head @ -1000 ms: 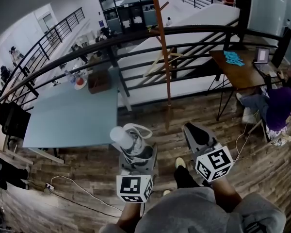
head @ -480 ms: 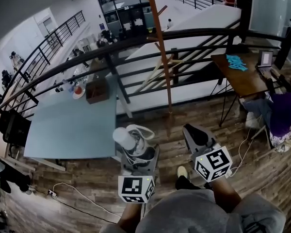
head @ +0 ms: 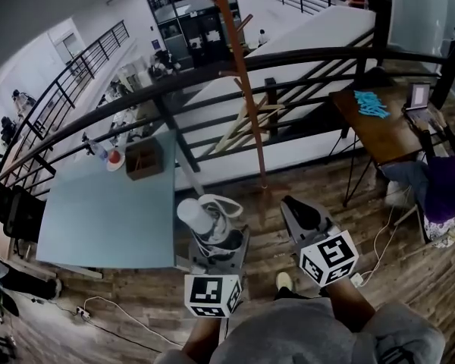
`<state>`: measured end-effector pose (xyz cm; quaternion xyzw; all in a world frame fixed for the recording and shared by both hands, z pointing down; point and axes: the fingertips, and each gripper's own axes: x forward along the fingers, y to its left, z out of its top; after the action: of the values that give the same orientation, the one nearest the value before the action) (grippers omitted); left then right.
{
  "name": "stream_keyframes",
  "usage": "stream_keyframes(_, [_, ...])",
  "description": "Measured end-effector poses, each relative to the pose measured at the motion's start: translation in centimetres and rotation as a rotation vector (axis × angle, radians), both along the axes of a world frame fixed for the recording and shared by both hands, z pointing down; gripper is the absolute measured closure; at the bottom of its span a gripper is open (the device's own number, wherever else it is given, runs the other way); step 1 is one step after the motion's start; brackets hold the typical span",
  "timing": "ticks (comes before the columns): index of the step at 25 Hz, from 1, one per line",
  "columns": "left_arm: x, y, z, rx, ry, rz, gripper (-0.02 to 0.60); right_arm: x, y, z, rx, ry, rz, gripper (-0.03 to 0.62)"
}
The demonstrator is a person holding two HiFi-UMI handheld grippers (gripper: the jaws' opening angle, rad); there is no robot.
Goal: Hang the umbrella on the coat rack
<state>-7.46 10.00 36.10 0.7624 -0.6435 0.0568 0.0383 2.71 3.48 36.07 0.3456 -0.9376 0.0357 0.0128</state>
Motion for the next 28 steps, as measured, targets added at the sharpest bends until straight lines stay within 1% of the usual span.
stream_keyframes(6, [-0.1, -4.3, 0.1, -0.018, 0.003, -0.022, 0.298, -0.3, -4.3, -0.5, 0.004, 0.008, -0.026, 0.551])
stream_keyframes(15, [0.0, -8.9, -0.2, -0.011, 0.002, -0.045, 0.298, -0.1, -9.0, -0.2, 0.006, 0.011, -0.047, 0.551])
stream_keyframes(21, [-0.2, -11.3, -0.2, -0.015, 0.002, -0.062, 0.298, -0.4, -11.4, -0.2, -0.009, -0.007, -0.071, 0.551])
stream_keyframes(28, [0.3, -13.1, 0.0, -0.017, 0.000, -0.073, 0.298, -0.5, -13.4, 0.2, -0.003, -0.009, -0.092, 0.551])
